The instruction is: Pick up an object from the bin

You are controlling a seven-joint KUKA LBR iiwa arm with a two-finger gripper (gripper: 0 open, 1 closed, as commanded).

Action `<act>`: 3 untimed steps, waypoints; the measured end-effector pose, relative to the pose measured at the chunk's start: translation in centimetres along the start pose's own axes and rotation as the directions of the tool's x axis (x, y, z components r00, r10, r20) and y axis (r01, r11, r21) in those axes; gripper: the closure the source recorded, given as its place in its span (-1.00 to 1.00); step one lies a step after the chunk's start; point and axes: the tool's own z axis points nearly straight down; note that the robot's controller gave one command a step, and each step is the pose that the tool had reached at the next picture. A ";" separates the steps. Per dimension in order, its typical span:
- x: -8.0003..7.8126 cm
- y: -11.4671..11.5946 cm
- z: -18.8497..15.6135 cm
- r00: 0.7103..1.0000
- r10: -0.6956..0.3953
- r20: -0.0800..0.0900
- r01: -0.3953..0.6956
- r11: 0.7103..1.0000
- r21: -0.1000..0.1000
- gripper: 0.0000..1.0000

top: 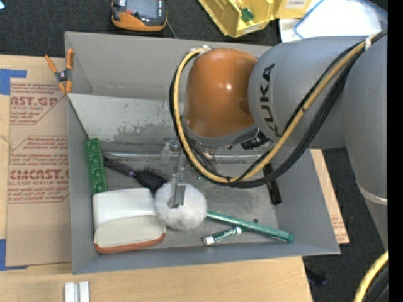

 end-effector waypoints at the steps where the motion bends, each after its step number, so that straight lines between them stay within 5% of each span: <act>1: -0.2 -0.1 -0.5 1.000 0.002 0.007 -0.002 1.000 -0.001 -1.00; 2: -0.7 0.6 8.4 0.994 -0.108 0.010 0.108 0.994 0.000 -1.00; 3: 2.2 5.2 11.8 0.984 -0.170 0.046 0.171 0.985 -0.003 1.00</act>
Offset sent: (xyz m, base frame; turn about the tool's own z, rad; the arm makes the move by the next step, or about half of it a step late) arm 0.0071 0.0083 -0.1226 -0.1536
